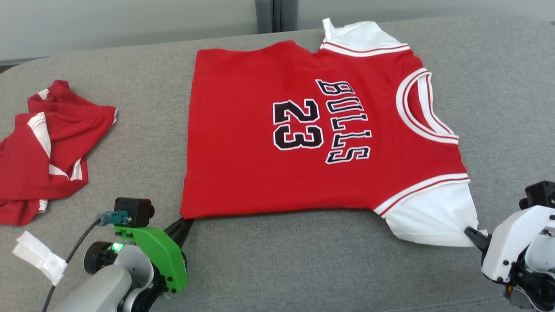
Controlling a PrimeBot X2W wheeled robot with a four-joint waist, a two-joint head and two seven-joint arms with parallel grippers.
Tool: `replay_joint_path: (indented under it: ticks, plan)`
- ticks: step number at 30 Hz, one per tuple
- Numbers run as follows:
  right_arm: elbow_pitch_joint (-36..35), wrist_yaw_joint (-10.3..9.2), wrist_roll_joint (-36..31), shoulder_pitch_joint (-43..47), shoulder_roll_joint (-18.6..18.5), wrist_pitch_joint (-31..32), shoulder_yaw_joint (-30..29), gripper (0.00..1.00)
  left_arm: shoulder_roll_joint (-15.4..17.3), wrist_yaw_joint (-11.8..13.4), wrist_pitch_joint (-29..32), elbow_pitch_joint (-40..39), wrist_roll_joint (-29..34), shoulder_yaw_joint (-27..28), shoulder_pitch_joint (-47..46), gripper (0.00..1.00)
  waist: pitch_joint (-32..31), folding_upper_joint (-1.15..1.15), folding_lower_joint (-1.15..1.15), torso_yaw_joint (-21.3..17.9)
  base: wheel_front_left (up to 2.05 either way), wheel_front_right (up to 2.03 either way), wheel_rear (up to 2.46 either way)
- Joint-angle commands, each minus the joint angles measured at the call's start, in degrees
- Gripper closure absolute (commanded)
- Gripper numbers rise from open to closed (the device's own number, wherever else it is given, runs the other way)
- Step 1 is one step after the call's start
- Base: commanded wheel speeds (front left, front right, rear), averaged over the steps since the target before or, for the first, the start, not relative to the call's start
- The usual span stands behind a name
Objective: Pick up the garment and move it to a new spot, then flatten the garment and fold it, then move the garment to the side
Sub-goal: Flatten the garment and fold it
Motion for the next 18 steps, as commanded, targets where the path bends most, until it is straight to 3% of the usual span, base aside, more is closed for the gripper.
replay_joint_path:
  ticks: [1,4,6,12,16,18]
  plan:
    - [-1.8,-0.06,-0.9,1.5,0.7,1.6,-1.2,1.0,1.1,1.1,0.8,-1.2,-0.5,-0.2,1.6,1.0,-0.5,0.0,0.01,0.0,0.0,0.0,0.0]
    - [-5.7,-0.06,-2.4,3.3,2.4,3.7,-3.1,1.0,2.4,4.6,3.0,-4.5,-1.6,0.0,3.8,1.0,-0.6,0.0,0.01,-0.2,0.0,0.0,0.0]
    - [-7.7,-0.06,-3.5,3.9,3.0,3.2,-4.5,1.0,3.3,8.2,4.0,-7.3,-2.8,0.9,5.7,1.0,-0.6,0.0,0.01,-0.3,0.0,0.0,0.0]
    - [-8.0,-0.06,-2.8,4.6,3.5,1.2,-5.8,1.0,5.0,16.2,5.9,-15.7,-5.4,2.0,11.0,1.0,-0.7,0.0,0.01,-0.2,0.0,0.0,0.0]
    - [-7.1,-0.06,-3.0,4.8,3.5,0.3,-5.7,1.0,6.4,20.1,8.3,-21.7,-5.9,1.4,13.1,1.0,-0.6,0.0,0.01,0.2,0.0,0.0,0.0]
    - [-7.3,-0.05,-3.7,3.9,3.5,-0.5,-5.4,1.0,6.7,20.8,9.1,-24.3,-5.9,1.2,13.2,1.0,-0.7,0.0,0.01,0.4,0.0,0.0,0.0]
